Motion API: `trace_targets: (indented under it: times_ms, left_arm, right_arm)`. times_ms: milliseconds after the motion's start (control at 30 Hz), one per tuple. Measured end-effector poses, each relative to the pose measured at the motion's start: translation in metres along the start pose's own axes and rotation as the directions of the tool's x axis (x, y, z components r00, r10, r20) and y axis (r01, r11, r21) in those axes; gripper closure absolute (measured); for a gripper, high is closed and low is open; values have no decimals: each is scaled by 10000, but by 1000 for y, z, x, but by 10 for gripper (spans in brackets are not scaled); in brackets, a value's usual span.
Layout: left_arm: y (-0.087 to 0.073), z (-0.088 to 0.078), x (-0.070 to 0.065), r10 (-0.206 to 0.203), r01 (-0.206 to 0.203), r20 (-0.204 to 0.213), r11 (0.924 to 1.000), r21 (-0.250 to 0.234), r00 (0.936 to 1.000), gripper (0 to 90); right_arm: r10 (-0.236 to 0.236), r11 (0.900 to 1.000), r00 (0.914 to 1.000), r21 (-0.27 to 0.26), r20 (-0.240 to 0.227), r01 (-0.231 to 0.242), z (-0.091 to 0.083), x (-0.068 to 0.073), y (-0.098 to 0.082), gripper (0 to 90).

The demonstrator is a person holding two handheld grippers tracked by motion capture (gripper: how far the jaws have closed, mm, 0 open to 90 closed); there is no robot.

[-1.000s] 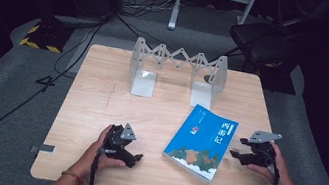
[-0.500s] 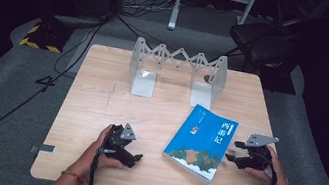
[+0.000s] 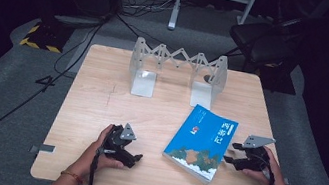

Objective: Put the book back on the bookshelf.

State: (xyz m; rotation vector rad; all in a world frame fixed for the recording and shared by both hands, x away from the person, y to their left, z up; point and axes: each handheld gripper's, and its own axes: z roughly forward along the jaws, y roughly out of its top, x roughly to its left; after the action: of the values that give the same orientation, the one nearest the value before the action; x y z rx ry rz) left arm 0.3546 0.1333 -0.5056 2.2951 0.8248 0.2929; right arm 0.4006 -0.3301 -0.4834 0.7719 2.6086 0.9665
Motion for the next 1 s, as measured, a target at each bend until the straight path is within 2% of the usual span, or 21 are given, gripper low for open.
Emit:
trace_targets:
  times_ms: [67,133,367,467,633,733,1000]
  left_arm:
    - [0,0,0,0,0,3,10000,0,10000,6]
    - [0,0,0,4,-4,0,10000,2,10000,6]
    - [0,0,0,-6,6,1,10000,0,10000,6]
    - [0,0,0,-21,21,-5,10000,1,10000,6]
    - [0,0,0,-21,21,4,10000,1,10000,6]
    - [0,0,0,-18,18,2,10000,3,10000,6]
    - [0,0,0,-18,18,0,10000,1,10000,6]
  right_arm:
    - [165,9998,9995,-83,-254,-168,1,0,-1,332]
    - [40,9998,9998,171,-177,-37,4,2,-1,326]
    - [211,9996,9995,-162,-214,-215,1,2,0,321]
    - [63,9999,10000,-150,-21,-63,0,3,2,322]
    - [72,9997,10000,-223,-27,-73,-1,3,2,327]
    - [-14,10000,9999,44,-104,15,2,4,2,350]
    - [-55,9996,9985,272,-539,70,4,6,2,340]
